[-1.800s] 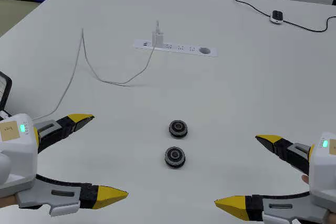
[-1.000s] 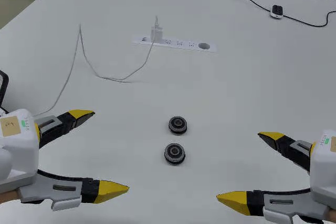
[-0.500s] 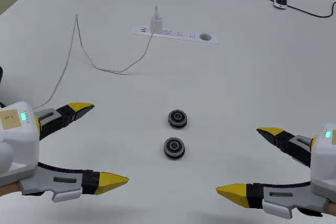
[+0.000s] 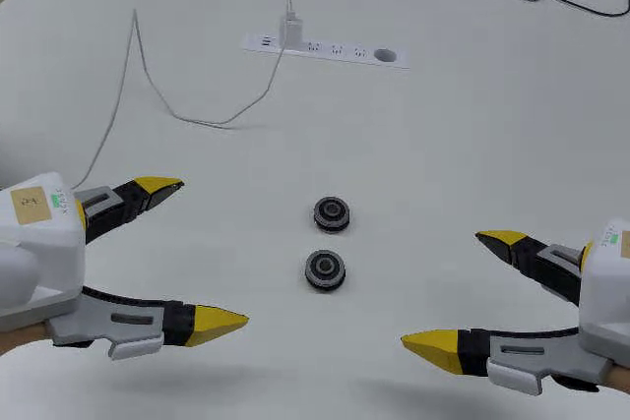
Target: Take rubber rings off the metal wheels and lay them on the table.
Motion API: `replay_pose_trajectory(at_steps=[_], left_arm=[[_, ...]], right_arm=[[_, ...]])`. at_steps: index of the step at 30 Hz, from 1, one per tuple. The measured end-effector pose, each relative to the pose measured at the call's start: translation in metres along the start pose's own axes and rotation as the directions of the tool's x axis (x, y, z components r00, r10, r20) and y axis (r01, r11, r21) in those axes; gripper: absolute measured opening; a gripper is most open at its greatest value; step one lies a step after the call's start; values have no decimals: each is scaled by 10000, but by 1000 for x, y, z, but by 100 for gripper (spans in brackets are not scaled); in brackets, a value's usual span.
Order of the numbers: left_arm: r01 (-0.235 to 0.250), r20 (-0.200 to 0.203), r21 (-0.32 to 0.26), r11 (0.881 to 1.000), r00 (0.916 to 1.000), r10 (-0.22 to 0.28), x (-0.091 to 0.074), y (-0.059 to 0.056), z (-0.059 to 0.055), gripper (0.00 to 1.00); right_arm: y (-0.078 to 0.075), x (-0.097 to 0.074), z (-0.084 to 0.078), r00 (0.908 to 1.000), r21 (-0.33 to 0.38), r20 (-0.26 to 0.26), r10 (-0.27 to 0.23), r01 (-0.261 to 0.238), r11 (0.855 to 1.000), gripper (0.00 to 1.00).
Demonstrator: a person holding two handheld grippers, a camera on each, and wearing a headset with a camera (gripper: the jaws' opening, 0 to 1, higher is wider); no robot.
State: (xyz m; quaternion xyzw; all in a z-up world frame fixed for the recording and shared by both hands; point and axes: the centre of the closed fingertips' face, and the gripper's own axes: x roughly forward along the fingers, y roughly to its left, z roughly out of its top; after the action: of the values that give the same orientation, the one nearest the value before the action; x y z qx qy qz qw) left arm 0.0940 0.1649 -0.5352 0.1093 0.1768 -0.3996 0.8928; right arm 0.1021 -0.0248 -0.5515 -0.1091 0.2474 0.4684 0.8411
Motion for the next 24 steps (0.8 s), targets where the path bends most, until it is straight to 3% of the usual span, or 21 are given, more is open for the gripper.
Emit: replay_pose_trajectory(at_steps=[6,16,20,24], left_arm=[[123,51,241,9996,9999,-124,7,-2,6,94],[345,83,523,9980,9994,-349,36,3,16,85],[456,55,770,9960,9989,-461,48,0,19,82],[693,-24,1010,9925,9976,-694,58,-5,19,73]], right_arm=[[-4,4,1,10000,97,43,-15,14,10000,87],[-7,17,5,9995,450,270,147,-159,9989,79],[-7,21,6,9993,843,295,241,-265,9961,75],[-7,24,5,9990,933,385,248,-283,9952,72]])
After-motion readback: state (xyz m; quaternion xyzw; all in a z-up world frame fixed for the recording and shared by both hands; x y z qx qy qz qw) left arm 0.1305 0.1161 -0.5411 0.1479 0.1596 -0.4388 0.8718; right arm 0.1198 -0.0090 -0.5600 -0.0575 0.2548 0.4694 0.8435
